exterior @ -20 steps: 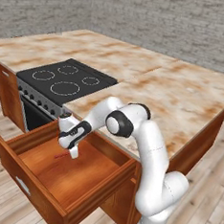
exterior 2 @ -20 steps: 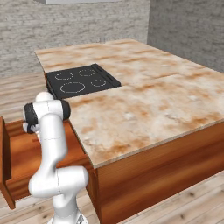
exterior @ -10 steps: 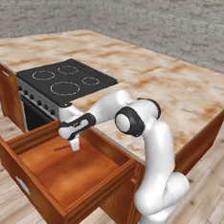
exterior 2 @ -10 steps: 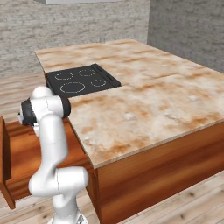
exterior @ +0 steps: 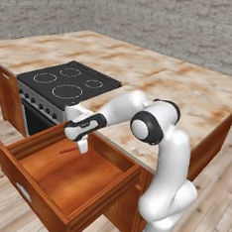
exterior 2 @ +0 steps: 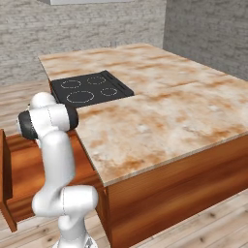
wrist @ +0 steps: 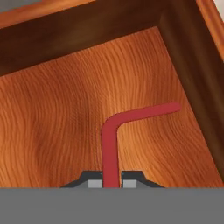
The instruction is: Take a straw from the drawer in front and place it inside the glass cup on the dining counter.
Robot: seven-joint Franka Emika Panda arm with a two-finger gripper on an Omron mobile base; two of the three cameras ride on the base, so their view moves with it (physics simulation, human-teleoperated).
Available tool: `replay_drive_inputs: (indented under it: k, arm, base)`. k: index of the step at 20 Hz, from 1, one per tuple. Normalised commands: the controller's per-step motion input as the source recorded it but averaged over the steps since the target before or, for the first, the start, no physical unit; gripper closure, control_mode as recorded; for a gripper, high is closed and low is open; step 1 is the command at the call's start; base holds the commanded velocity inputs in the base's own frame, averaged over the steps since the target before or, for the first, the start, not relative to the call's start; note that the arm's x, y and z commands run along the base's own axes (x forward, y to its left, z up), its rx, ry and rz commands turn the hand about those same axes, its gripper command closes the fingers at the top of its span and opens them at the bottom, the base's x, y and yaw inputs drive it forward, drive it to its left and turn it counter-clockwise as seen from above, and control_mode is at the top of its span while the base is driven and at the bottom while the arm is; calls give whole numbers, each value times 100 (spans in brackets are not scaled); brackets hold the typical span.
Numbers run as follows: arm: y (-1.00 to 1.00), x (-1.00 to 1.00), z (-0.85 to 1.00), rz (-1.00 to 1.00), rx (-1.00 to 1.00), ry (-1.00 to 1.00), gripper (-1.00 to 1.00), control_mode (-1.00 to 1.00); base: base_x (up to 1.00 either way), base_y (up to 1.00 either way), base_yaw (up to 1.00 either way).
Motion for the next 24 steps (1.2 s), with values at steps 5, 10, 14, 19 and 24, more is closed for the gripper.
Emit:
replay_drive_inputs:
  k: [5, 10, 14, 19, 24]
  arm:
    - [-33, -20, 50, 0, 0, -3, 100, -100]
    - [-34, -23, 51, 0, 0, -4, 100, -100]
    - [-33, -24, 48, 0, 0, -5, 100, -100]
    - [-34, -31, 47, 0, 0, -4, 100, -100]
    - [-35, -32, 49, 0, 0, -4, 100, -100]
  base:
    - [0, 0, 0]
    - [0, 0, 0]
    - [0, 0, 0]
    - [0, 0, 0]
    - [0, 0, 0]
